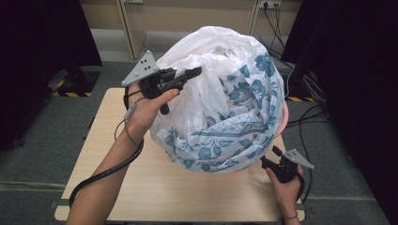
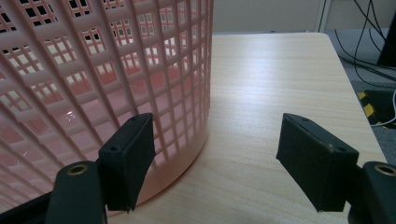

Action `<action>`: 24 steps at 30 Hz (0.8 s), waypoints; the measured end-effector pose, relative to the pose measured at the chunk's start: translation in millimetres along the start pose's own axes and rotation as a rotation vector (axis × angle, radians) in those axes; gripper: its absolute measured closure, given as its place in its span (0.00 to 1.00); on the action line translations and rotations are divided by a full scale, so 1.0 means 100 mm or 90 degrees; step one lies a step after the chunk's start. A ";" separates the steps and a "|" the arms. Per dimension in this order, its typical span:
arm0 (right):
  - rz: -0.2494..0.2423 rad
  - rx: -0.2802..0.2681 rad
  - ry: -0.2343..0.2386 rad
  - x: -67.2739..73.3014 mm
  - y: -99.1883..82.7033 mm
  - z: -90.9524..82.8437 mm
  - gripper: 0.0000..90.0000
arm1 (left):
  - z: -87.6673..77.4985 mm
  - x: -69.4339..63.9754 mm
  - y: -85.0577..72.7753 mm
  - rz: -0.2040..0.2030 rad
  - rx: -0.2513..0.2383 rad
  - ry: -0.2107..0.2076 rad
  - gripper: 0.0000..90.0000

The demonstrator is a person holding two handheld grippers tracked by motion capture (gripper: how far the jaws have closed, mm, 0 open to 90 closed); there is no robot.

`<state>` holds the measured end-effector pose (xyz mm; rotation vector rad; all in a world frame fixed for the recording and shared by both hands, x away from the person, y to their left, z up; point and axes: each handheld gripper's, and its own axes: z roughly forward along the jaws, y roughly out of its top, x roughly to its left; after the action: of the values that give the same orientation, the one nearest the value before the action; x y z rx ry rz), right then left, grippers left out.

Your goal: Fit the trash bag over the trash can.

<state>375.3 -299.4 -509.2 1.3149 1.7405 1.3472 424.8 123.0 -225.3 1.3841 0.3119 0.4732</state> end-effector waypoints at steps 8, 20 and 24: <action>0.000 0.000 0.000 0.00 0.00 0.00 0.31 | 0.10 -0.04 0.04 0.002 0.001 -0.011 0.99; -0.001 -0.001 0.001 0.00 0.00 0.00 0.31 | 0.27 -0.10 0.07 0.005 0.006 -0.028 0.99; -0.001 0.000 0.001 0.00 0.00 0.00 0.31 | 0.31 -0.12 0.09 0.009 0.010 -0.033 0.99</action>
<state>375.4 -299.6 -509.2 1.3125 1.7416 1.3487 428.0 90.8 -212.5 1.4122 0.2643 0.4459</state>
